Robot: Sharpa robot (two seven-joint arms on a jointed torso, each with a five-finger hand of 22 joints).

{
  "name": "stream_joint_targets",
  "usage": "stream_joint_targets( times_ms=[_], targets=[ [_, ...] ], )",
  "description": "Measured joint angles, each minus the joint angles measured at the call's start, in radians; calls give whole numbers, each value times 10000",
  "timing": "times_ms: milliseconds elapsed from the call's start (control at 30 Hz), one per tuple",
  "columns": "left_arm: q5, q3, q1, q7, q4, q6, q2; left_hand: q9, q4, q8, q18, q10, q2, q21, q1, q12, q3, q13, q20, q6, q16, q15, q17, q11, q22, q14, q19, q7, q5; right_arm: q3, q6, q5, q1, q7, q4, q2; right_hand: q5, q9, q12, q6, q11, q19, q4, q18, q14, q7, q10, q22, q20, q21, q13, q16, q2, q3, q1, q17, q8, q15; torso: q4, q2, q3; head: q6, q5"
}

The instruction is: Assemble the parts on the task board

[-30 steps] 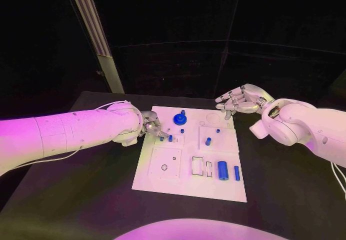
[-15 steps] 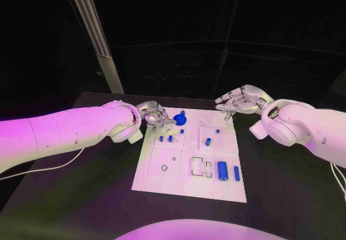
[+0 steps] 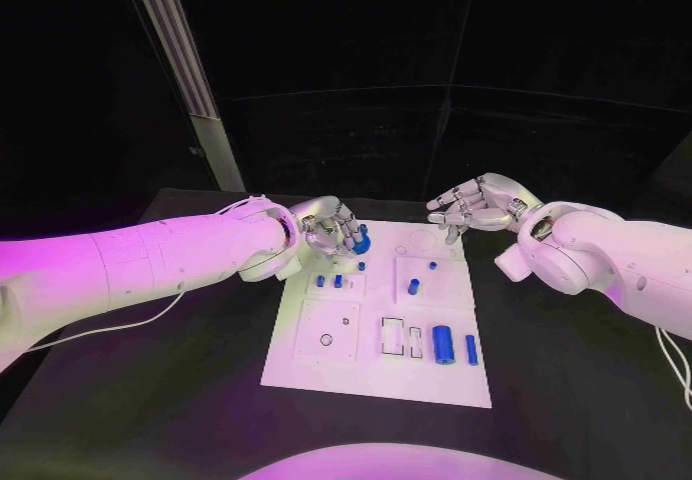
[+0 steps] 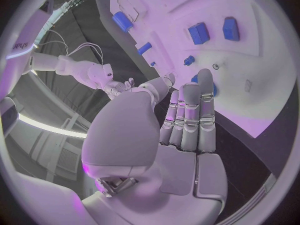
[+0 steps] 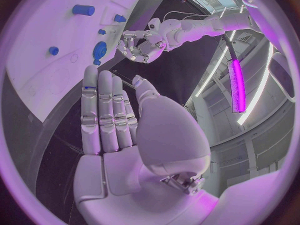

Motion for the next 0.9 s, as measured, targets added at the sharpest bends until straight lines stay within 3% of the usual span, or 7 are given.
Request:
stream_joint_targets(
  times_ms=[67, 167, 300, 433, 567, 633, 900],
  targets=[
    [-642, 0, 0, 221, -151, 42, 179, -267, -147, -319, 1, 194, 0, 90, 0, -483, -99, -402, -47, 236, 212, -28, 138, -16, 61, 281, 138, -40, 0, 0, -2, 0, -2, 1, 0, 2, 0, 0, 0, 0, 0, 0, 0, 0, 0, 0, 0, -1, 0, 0, 0, 0, 0, 0, 0, 0, 0, 0, -4, 1, 0, 14, -24],
    [-1444, 0, 0, 415, -369, 98, 399, -574, -280, -709, 1, 370, -87, 319, -87, -1045, -240, -853, -50, 508, 1157, -43, 1071, -48, 160, 1178, 590, -68, 0, 0, -3, 0, -3, 3, 2, 6, 0, 0, 0, 0, 36, 0, 0, 0, 0, 0, -36, -1, 0, 0, -1, 0, 0, 0, 0, -1, 0, 0, -4, 4, 1, 29, -40],
    [-2470, 0, -2, 531, -625, 234, 699, -852, -334, -1091, 1, 512, -33, 711, -151, -1535, -434, -1234, -86, 682, 2371, -67, 2431, -48, 402, 2134, 1209, -68, 0, 0, -6, 0, -3, 7, 8, 18, 0, 0, 0, 0, 37, 0, 0, -1, 0, 0, -37, -1, 0, 0, -1, 0, 0, 0, 0, -1, 0, 0, -4, 7, 3, 47, -56],
    [-3332, 3, -11, 521, -832, 491, 978, -1090, -392, -1430, -1, 567, 1, 1869, -266, -1945, -679, -1549, -156, 900, 3186, -143, 3402, -101, 1620, 2731, 2097, -135, 0, 0, -8, 0, -4, 9, 14, 24, 0, 0, 0, 0, 37, 0, 0, 0, 0, 0, -37, -2, 0, 0, -1, 0, 0, 0, 0, -1, 0, 0, -4, 10, 3, 51, -65],
    [-3943, 5, -31, 448, -991, 764, 1199, -1198, -390, -1543, -2, 655, 52, 2368, -317, -2099, -760, -1689, -236, 1026, 3332, -177, 3567, -122, 2176, 2827, 2425, -158, 0, 0, -10, 0, -4, 10, 21, 26, 0, 0, 0, 0, 37, 0, 0, 0, 0, 0, -37, -1, 0, 0, -1, 0, 0, 0, 0, -1, 0, 0, -4, 11, 2, 41, -76],
    [-4167, 5, -41, 390, -1080, 884, 1297, -1229, -390, -1610, -160, 724, 52, 2502, -317, -2174, -761, -1720, -229, 1094, 3332, -177, 3581, -121, 2338, 2826, 2517, -159, 0, 0, -11, 0, -4, 10, 25, 26, 0, -1, 0, 0, 37, 0, 0, 0, 0, 0, -36, -2, 0, 0, -1, 0, 0, 0, 0, -2, 0, 0, -4, 11, 1, 41, -79],
    [-4618, 7, -88, 159, -1371, 1154, 1576, -1302, -421, -1687, -159, 980, 227, 2887, -253, -2321, -728, -1761, -244, 1334, 3341, -177, 3518, -127, 2817, 2826, 2756, -178, 0, 0, -13, 0, -4, 11, 28, 37, 0, 8, 0, 0, 37, 0, 0, 0, 0, 0, -36, -3, 0, 0, 8, 0, 0, 0, 0, -3, 0, 0, 9, 5, 0, 18, -87]
  ],
)
